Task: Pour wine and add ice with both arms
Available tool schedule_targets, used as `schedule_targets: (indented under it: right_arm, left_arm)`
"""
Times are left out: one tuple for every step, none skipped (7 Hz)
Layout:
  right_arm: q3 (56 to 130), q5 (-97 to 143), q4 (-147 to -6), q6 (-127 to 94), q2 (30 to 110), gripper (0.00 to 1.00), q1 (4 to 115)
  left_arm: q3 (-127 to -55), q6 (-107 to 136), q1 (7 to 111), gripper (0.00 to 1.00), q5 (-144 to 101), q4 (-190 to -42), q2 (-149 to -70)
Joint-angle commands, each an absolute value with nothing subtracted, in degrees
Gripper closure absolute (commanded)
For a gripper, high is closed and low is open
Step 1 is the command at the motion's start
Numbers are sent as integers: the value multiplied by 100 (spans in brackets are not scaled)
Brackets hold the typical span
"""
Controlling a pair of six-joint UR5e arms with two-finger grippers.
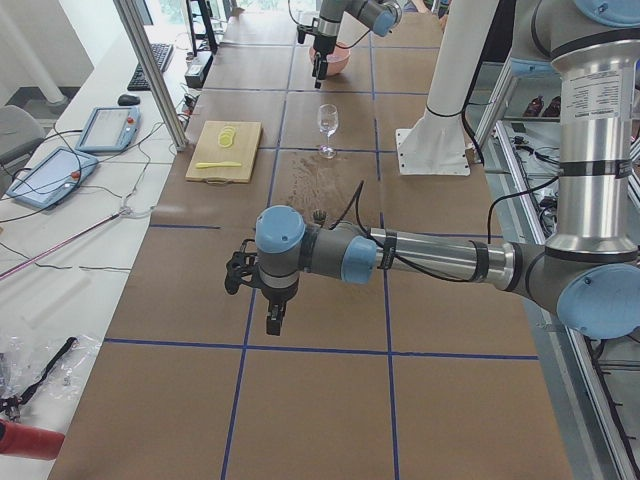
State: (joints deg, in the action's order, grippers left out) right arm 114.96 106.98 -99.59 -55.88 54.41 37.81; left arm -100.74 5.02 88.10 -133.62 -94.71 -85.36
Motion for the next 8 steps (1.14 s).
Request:
schedule_targets:
  right_arm:
    - [11496, 11659, -9941, -3745, 6341, 0, 5030]
    - [11470, 11915, -9967, -2770, 6798, 0, 5558]
    - [11365, 12153, -9967, -1864, 7229, 0, 6085]
    - [11042, 12495, -9949, -793, 7529, 0, 6648]
    - [10604, 12672, -9932, 114, 7663, 0, 7158]
    - [10199, 12787, -9923, 776, 7829, 0, 7563]
    - [10039, 12797, -9897, 974, 8214, 0, 7924]
    - [10028, 12745, -9888, 1028, 8809, 0, 8102]
  left_arm:
    - [-10055, 501, 8807, 0, -13342, -9448, -8473]
    - [-10072, 492, 8807, 0, -13342, -9448, -8481]
    - [-10081, 449, 8815, 0, -13324, -9474, -8473]
    - [-10029, -170, 8833, 0, -13333, -9440, -8447]
    - [-10046, -637, 8850, 0, -13333, -9361, -8316]
    - [-10142, -650, 8885, 0, -13342, -9326, -8175]
    - [-10134, -650, 8903, 0, -13333, -9334, -8165]
    - [-10125, -650, 8912, 0, -13342, -9334, -8156]
